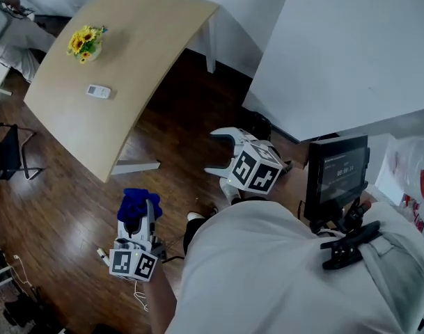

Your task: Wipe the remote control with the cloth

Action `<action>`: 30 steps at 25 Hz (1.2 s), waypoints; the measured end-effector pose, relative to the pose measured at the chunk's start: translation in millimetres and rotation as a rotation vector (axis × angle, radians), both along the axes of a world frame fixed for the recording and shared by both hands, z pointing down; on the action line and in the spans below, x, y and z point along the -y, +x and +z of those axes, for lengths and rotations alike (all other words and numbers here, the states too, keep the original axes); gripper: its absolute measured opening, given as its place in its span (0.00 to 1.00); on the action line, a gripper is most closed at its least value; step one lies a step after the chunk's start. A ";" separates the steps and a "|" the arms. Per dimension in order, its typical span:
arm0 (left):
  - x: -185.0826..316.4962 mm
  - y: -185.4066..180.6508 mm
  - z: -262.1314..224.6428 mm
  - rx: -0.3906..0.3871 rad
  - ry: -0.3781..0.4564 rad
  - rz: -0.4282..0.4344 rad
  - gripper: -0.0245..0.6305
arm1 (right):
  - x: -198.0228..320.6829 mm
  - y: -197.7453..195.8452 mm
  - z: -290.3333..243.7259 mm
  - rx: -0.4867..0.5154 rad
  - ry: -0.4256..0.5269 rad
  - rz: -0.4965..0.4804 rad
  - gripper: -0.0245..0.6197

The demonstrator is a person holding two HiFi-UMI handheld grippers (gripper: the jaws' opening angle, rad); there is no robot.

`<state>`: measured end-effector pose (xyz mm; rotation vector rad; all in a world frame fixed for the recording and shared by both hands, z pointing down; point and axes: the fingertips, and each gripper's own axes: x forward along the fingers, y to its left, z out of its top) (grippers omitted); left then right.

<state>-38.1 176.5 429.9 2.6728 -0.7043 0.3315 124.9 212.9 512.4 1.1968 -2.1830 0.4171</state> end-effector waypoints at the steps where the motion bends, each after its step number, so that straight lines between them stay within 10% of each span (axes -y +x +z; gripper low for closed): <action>1: -2.0 3.6 -3.9 -0.002 0.009 0.016 0.20 | -1.7 -0.5 -3.5 0.000 0.009 0.003 0.58; 30: -29.7 -89.7 -13.4 -0.042 0.016 0.097 0.20 | -7.6 -99.0 -46.0 -0.042 0.080 0.036 0.57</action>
